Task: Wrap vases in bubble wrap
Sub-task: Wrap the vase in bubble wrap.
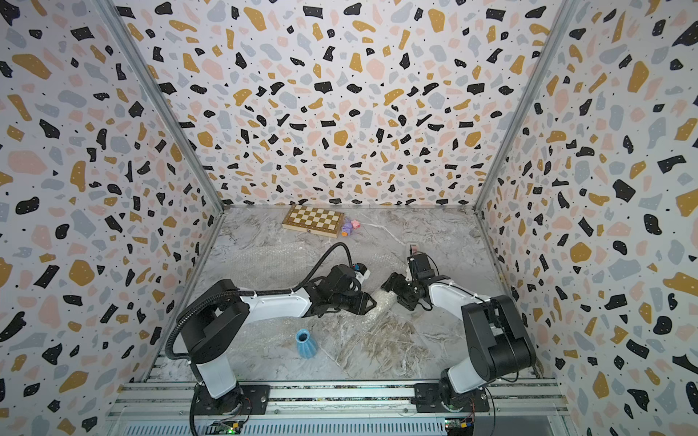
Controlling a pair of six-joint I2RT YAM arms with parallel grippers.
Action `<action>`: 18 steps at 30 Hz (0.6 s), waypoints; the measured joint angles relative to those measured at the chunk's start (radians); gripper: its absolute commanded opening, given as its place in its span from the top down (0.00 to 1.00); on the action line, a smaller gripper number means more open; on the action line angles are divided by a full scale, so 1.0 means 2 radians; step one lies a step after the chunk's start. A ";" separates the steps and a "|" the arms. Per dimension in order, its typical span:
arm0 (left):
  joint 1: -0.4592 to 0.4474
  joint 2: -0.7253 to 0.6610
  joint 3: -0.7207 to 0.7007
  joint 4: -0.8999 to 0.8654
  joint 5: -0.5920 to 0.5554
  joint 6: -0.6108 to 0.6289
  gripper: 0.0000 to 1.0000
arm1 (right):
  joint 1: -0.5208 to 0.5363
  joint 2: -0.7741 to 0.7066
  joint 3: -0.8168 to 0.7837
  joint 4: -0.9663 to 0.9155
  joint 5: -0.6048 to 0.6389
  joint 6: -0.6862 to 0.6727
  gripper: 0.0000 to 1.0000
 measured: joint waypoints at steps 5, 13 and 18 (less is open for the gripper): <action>0.003 -0.002 0.000 0.000 0.003 -0.001 0.45 | 0.014 0.020 0.017 0.002 0.019 0.004 0.29; 0.003 -0.046 -0.013 -0.031 0.001 0.001 0.35 | 0.019 0.020 0.030 -0.018 0.051 -0.019 0.38; 0.000 -0.093 -0.025 -0.037 -0.006 -0.001 0.36 | 0.019 0.003 0.035 -0.068 0.101 -0.055 0.38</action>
